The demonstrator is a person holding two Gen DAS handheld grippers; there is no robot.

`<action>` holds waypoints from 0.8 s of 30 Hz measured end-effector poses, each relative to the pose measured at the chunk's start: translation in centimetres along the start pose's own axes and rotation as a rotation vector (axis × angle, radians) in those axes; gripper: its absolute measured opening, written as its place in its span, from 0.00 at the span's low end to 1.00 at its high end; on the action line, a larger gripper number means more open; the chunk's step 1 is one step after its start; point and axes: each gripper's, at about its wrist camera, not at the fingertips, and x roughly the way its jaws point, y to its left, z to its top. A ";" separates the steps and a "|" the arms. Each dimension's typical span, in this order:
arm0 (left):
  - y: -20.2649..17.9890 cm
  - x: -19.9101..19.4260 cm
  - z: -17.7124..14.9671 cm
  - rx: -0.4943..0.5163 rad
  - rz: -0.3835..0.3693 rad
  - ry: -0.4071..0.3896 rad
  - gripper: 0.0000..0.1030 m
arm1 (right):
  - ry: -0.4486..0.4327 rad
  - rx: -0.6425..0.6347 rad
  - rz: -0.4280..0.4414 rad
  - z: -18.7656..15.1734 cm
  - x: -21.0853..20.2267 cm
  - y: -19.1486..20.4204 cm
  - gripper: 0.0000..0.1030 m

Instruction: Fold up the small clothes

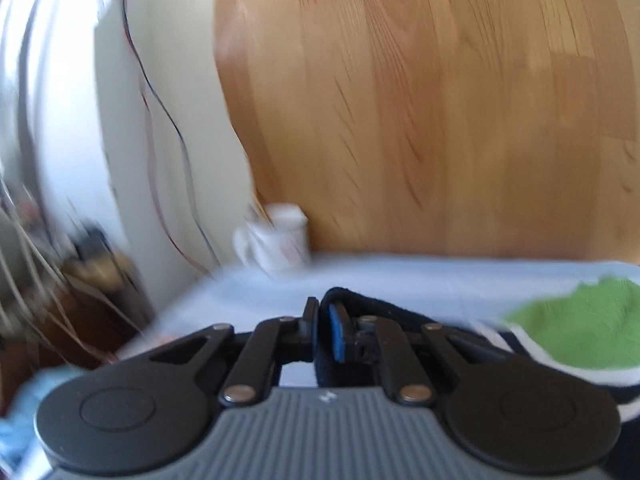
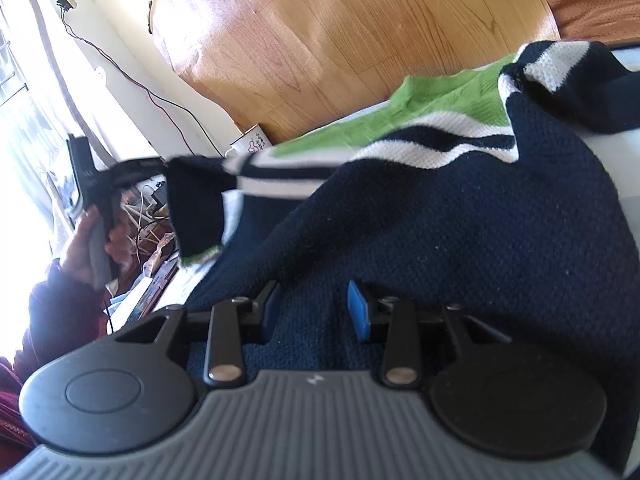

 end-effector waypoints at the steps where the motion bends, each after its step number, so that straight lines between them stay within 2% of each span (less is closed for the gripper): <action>1: -0.3 -0.4 0.3 0.043 0.039 -0.030 0.07 | 0.000 0.002 0.001 0.0 0.0 0.0 0.39; 3: -1.1 -0.9 0.3 0.112 0.075 -0.049 0.09 | 0.000 0.005 0.003 0.0 0.0 -0.1 0.39; 6: -2.8 -1.8 -1.1 0.211 0.002 0.004 0.18 | 0.004 0.009 0.009 0.1 -0.1 -0.4 0.39; 8: -3.4 -2.9 -2.0 0.245 -0.050 -0.001 0.42 | 0.012 0.017 0.011 0.4 -0.3 -0.4 0.40; 11: -3.3 -5.2 -1.6 0.242 -0.126 -0.039 0.44 | 0.025 0.015 0.030 1.2 -1.3 -0.3 0.44; 12: -3.1 -6.0 -1.1 0.229 -0.155 -0.055 0.45 | 0.012 -0.003 0.030 1.7 -1.9 -0.1 0.44; 14: -2.6 -7.0 0.4 0.187 -0.232 -0.087 0.52 | -0.041 -0.038 0.009 3.4 -3.7 0.1 0.44; 16: -2.9 -6.9 2.0 0.160 -0.307 -0.102 0.54 | -0.088 -0.072 -0.038 5.8 -5.0 -0.3 0.47; 18: -4.8 -5.4 3.2 0.186 -0.364 -0.105 0.55 | -0.096 -0.142 -0.145 9.0 -5.1 -0.9 0.47; 20: -8.1 -2.3 3.9 0.251 -0.402 -0.074 0.63 | -0.081 -0.229 -0.244 12.5 -3.7 -1.5 0.50; 21: -9.9 -0.2 4.2 0.280 -0.427 -0.034 0.65 | -0.067 -0.265 -0.265 14.3 -2.6 -2.1 0.52; 23: -13.5 4.5 4.5 0.314 -0.464 0.072 0.71 | -0.020 -0.290 -0.282 17.8 0.2 -3.5 0.65; 24: -15.1 6.9 4.4 0.320 -0.477 0.128 0.73 | 0.014 -0.295 -0.281 19.4 1.8 -4.4 0.68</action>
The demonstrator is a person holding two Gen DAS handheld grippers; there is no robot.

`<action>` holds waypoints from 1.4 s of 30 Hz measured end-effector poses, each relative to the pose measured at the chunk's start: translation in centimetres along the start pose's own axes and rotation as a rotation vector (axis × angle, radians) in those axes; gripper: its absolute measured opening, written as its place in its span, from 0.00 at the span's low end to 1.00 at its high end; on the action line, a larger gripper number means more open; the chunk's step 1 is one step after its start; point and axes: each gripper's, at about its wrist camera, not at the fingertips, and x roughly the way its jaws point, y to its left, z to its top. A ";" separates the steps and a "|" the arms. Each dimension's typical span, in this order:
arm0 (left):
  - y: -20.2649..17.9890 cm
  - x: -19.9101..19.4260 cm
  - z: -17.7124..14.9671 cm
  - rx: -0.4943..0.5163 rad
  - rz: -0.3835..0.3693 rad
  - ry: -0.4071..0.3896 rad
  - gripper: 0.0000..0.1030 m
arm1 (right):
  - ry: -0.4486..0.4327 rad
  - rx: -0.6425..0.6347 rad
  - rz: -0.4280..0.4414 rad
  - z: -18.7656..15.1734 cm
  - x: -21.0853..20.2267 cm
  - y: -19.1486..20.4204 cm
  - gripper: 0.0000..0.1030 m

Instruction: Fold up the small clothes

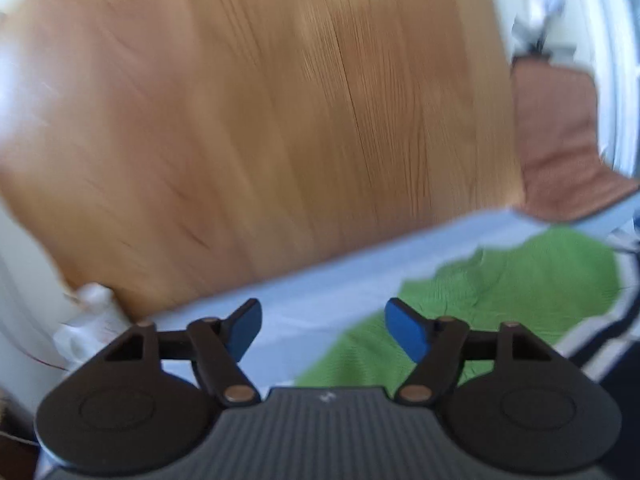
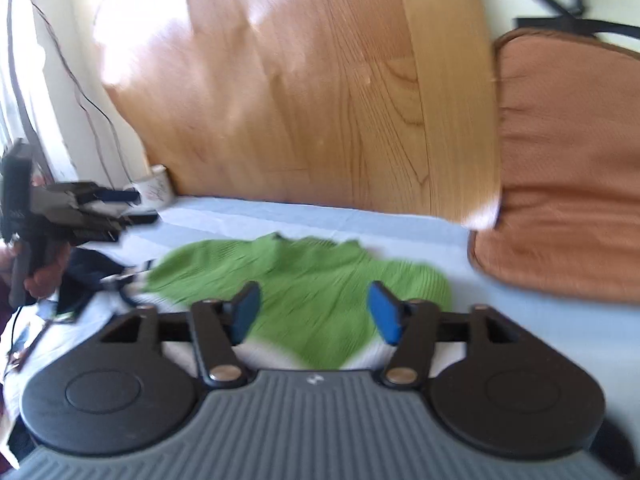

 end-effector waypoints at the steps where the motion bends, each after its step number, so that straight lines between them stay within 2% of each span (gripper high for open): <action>1: -0.3 2.6 0.3 -0.003 -0.020 0.046 0.78 | 0.034 -0.016 0.002 1.1 1.8 -0.9 0.73; 3: -1.0 6.9 0.3 0.008 -0.018 0.117 0.80 | 0.097 -0.023 -0.033 2.8 5.3 -2.6 0.76; 4: -1.3 8.5 0.1 0.014 -0.013 0.146 0.78 | 0.130 -0.011 -0.049 3.5 7.1 -3.3 0.76; 6: -2.0 10.7 -0.3 0.042 -0.041 0.194 0.58 | 0.182 0.015 -0.059 4.1 10.0 -4.8 0.76; 7: -2.5 11.3 -0.7 0.062 -0.055 0.214 0.41 | 0.199 0.022 -0.066 4.2 11.2 -5.2 0.76; 9: -3.2 11.0 -1.3 0.108 -0.041 0.185 0.25 | 0.223 0.029 -0.064 4.0 13.3 -5.4 0.76; 10: -3.5 10.8 -1.4 0.127 -0.024 0.182 0.12 | 0.241 0.035 -0.047 3.7 14.2 -5.3 0.76; 11: -3.8 10.6 -1.5 0.135 -0.019 0.176 0.09 | 0.260 0.039 -0.026 3.4 15.0 -5.0 0.75; 12: -3.9 10.4 -1.6 0.137 -0.015 0.166 0.08 | 0.284 0.028 0.004 3.1 15.6 -4.5 0.73; 13: -3.9 10.2 -1.7 0.139 -0.008 0.157 0.08 | 0.288 -0.014 0.011 2.6 15.8 -3.7 0.65; 14: -3.8 10.0 -1.7 0.140 -0.001 0.148 0.08 | 0.271 -0.086 -0.006 2.2 15.6 -2.7 0.37; 15: -3.7 9.8 -1.7 0.141 0.009 0.138 0.07 | 0.256 -0.097 0.007 2.2 15.2 -2.3 0.21; 16: -3.8 9.6 -1.6 0.144 0.025 0.125 0.07 | 0.254 -0.075 0.013 2.5 15.0 -2.2 0.17; 18: -4.1 9.3 -0.8 0.154 0.068 0.092 0.06 | 0.182 -0.091 -0.021 3.5 14.2 -1.5 0.17; 20: -4.2 9.0 0.4 0.167 0.142 0.031 0.06 | 0.104 -0.091 -0.023 4.6 13.7 -1.2 0.17; 22: -4.1 9.5 1.3 0.147 0.217 0.004 0.06 | 0.068 -0.097 -0.035 4.8 14.2 -0.6 0.17; 24: -4.4 11.4 1.3 0.141 0.265 0.054 0.06 | 0.139 -0.131 -0.055 3.8 16.7 -0.2 0.19; 25: -4.8 12.7 0.9 0.155 0.268 0.098 0.06 | 0.213 -0.150 -0.077 3.0 18.2 -0.2 0.25; 26: -5.2 13.9 0.3 0.173 0.260 0.149 0.06 | 0.179 -0.141 -0.092 2.6 18.3 -0.4 0.34; 27: -5.6 14.8 -0.4 0.189 0.267 0.183 0.07 | 0.181 -0.127 -0.109 2.9 17.9 -0.5 0.36; 28: -6.2 14.6 -0.9 0.219 0.295 0.159 0.07 | 0.194 -0.107 -0.124 3.5 17.1 -0.8 0.36; 30: -6.6 13.0 -1.0 0.239 0.287 0.131 0.08 | 0.109 -0.057 -0.104 4.7 12.8 -1.9 0.36; 32: -6.0 10.3 -0.3 0.196 0.281 0.074 0.09 | 0.020 0.012 -0.092 5.3 7.1 -3.5 0.36; 34: -5.2 7.4 0.7 0.113 0.276 0.018 0.09 | -0.066 0.107 -0.089 4.5 0.7 -5.4 0.36; 36: -4.9 4.9 1.5 0.016 0.194 -0.014 0.09 | -0.136 0.211 -0.100 2.2 -5.1 -7.4 0.36; 38: -5.3 3.0 1.7 -0.039 0.077 -0.032 0.10 | -0.187 0.320 -0.123 -1.8 -10.5 -8.5 0.37; 42: -9.1 1.0 1.0 -0.051 -0.089 -0.048 0.10 | -0.216 0.541 -0.213 -10.1 -17.5 -10.0 0.37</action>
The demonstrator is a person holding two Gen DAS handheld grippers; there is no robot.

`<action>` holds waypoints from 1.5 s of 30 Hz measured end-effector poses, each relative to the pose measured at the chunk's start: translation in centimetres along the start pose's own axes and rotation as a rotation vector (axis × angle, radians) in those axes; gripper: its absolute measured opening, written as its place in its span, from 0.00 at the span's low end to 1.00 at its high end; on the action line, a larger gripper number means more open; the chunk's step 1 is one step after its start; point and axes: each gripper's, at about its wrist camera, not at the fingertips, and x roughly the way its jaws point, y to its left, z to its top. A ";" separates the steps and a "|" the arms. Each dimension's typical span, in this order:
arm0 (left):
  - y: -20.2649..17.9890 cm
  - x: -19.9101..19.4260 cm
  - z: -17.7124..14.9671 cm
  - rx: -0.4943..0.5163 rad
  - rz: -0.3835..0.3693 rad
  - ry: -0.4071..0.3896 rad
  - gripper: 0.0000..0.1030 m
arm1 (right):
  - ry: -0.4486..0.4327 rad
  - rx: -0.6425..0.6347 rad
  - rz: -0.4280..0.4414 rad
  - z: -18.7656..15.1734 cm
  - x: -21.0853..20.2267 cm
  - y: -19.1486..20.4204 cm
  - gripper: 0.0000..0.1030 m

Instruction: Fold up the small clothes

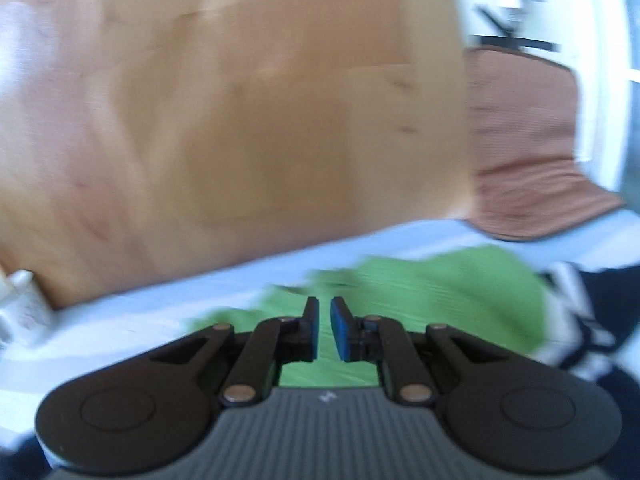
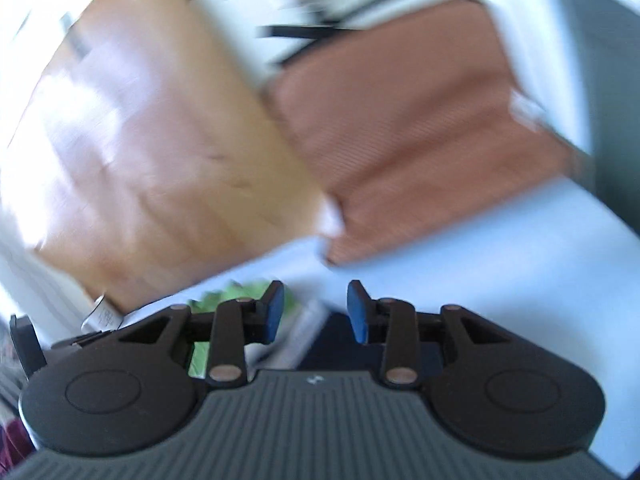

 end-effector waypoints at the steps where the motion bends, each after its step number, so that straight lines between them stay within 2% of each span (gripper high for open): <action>1: -1.0 0.1 -0.4 0.004 -0.023 0.001 0.10 | -0.009 0.035 -0.022 -1.4 -1.6 -1.1 0.37; 3: -2.9 0.5 -1.0 0.007 -0.057 0.012 0.10 | -0.046 0.058 -0.093 -3.9 -4.2 -2.2 0.37; 6: -5.1 1.5 -2.1 0.009 -0.097 0.035 0.10 | -0.113 0.046 -0.192 -5.8 -7.1 -3.4 0.39; 8: -6.4 1.7 -3.4 0.016 -0.090 0.050 0.10 | -0.118 0.043 -0.235 -6.9 -7.4 -4.0 0.48; 10: -7.1 2.6 -4.3 0.024 -0.092 0.069 0.10 | -0.115 0.048 -0.269 -7.3 -7.3 -4.8 0.50; 13: -7.1 2.8 -4.6 0.020 -0.106 0.058 0.11 | -0.111 0.026 -0.293 -7.3 -5.8 -6.0 0.51; 14: -7.0 2.8 -4.6 0.018 -0.108 0.066 0.11 | -0.091 -0.001 -0.308 -7.1 -5.0 -6.2 0.42; 15: -7.0 2.8 -4.7 0.013 -0.107 0.065 0.11 | -0.066 -0.031 -0.294 -7.1 -4.1 -6.1 0.24; 16: -7.0 2.8 -4.8 0.012 -0.106 0.066 0.11 | -0.053 -0.063 -0.281 -7.0 -3.4 -5.8 0.10; 17: -7.1 2.8 -4.9 0.013 -0.101 0.065 0.11 | -0.069 -0.122 -0.312 -6.7 -3.3 -5.4 0.10; 22: -7.9 2.9 -5.1 0.051 -0.068 0.061 0.11 | -0.308 -0.529 -0.646 -4.1 -5.0 -3.2 0.10; 23: -8.0 2.9 -5.1 0.059 -0.064 0.060 0.11 | -0.332 -0.581 -0.679 -3.9 -5.1 -3.3 0.10; 25: -8.1 2.9 -5.1 0.071 -0.057 0.058 0.12 | -0.315 -0.620 -0.697 -3.9 -4.8 -4.0 0.10; 27: -8.2 2.9 -5.1 0.075 -0.053 0.058 0.12 | -0.260 -0.624 -0.713 -4.7 -4.2 -5.1 0.10; 30: -8.0 2.9 -5.1 0.073 -0.052 0.059 0.13 | -0.161 -0.585 -0.712 -6.4 -3.4 -7.0 0.15; 31: -8.0 3.0 -5.1 0.071 -0.052 0.059 0.14 | -0.138 -0.559 -0.707 -6.8 -3.3 -7.4 0.25; 32: -8.0 3.0 -5.1 0.071 -0.051 0.060 0.14 | -0.131 -0.533 -0.714 -7.0 -3.6 -7.6 0.39; 33: -8.0 3.0 -5.0 0.071 -0.049 0.060 0.15 | -0.146 -0.507 -0.726 -7.1 -4.2 -7.4 0.45; 35: -7.9 3.0 -5.0 0.069 -0.045 0.060 0.17 | -0.199 -0.421 -0.704 -7.1 -6.3 -7.2 0.46; 36: -7.9 3.0 -5.0 0.066 -0.044 0.060 0.17 | -0.216 -0.345 -0.654 -6.9 -7.3 -7.3 0.46; 37: -7.9 3.0 -5.0 0.063 -0.045 0.061 0.17 | -0.232 -0.239 -0.564 -6.7 -8.6 -7.5 0.46; 39: -7.8 3.0 -5.0 0.056 -0.047 0.062 0.18 | -0.233 -0.005 -0.323 -6.5 -9.8 -8.5 0.46; 41: -7.8 3.1 -5.0 0.051 -0.049 0.062 0.19 | -0.235 0.183 -0.178 -6.5 -9.4 -9.5 0.46; 45: -7.7 3.0 -5.0 0.044 -0.045 0.063 0.21 | -0.237 0.505 -0.080 -6.2 -5.9 -12.4 0.48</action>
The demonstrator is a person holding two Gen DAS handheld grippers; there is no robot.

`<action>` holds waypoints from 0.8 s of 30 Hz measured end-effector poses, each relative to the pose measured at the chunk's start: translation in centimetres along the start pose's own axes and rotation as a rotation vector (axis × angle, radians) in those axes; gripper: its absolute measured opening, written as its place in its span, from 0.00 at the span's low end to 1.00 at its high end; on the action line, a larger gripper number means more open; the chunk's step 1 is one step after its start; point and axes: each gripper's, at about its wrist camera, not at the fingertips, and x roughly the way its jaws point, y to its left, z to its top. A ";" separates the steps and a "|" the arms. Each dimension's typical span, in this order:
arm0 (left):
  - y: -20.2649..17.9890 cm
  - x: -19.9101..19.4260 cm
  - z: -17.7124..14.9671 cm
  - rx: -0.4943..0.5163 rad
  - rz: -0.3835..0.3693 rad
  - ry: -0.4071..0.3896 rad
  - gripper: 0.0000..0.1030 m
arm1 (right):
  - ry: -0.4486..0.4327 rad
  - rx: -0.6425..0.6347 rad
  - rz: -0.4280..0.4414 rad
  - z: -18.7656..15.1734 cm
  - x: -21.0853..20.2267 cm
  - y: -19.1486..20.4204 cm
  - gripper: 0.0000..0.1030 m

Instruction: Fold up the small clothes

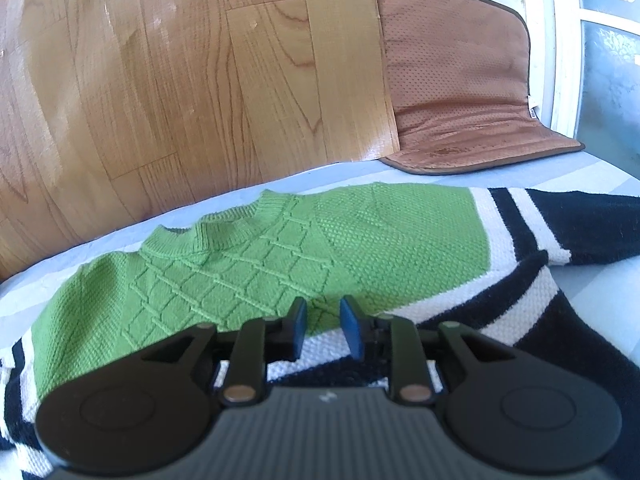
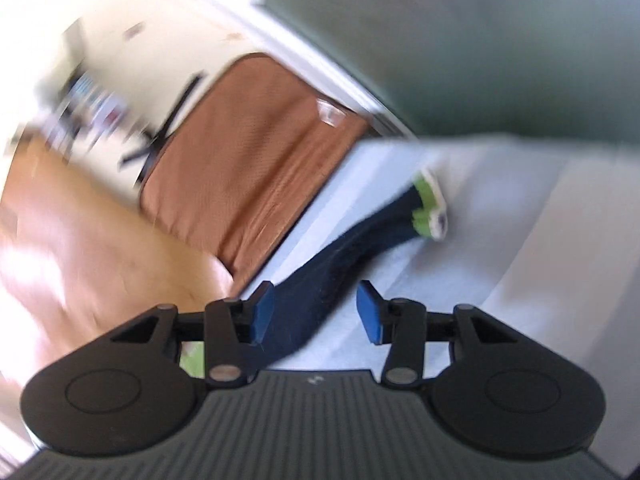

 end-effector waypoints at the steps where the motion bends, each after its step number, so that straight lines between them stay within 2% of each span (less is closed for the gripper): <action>1: 0.1 0.0 0.0 -0.003 0.001 0.000 0.22 | -0.005 0.045 0.006 0.2 0.9 -0.4 0.48; 3: 0.1 0.0 0.0 -0.009 0.003 0.002 0.24 | -0.037 0.075 -0.014 0.6 2.4 -0.5 0.39; 4: 0.2 0.0 0.0 -0.009 0.004 0.002 0.24 | -0.044 0.070 -0.020 1.0 3.1 -0.4 0.30; 5: 0.1 0.0 0.0 -0.006 0.006 0.003 0.24 | -0.049 0.057 -0.052 1.3 3.7 -0.2 0.10; 6: 0.0 0.1 0.1 -0.001 0.010 0.003 0.24 | -0.067 0.039 -0.097 1.5 3.8 -0.2 0.09; 9: -0.4 0.1 0.1 0.020 0.022 0.001 0.23 | -0.136 -0.008 -0.143 1.7 3.7 1.0 0.09; 11: -0.3 0.1 0.1 0.019 0.021 0.001 0.23 | -0.179 -0.131 -0.152 1.2 3.9 4.0 0.09; 13: 0.0 0.1 0.1 0.002 0.007 0.002 0.24 | -0.166 -0.240 -0.089 0.5 4.5 7.6 0.09; 15: 1.1 0.1 0.3 -0.045 -0.030 0.008 0.27 | -0.110 -0.346 -0.005 -0.8 5.9 12.0 0.09; 19: 6.6 -1.8 0.6 -0.286 -0.100 -0.020 0.34 | 0.012 -0.624 0.146 -5.6 9.8 21.1 0.09; 21: 9.7 -3.1 0.5 -0.385 -0.091 -0.043 0.34 | 0.097 -0.720 0.223 -9.3 11.8 24.7 0.09; 24: 13.2 -4.9 -0.1 -0.456 -0.038 -0.080 0.38 | 0.240 -0.833 0.311 -15.7 15.6 28.6 0.10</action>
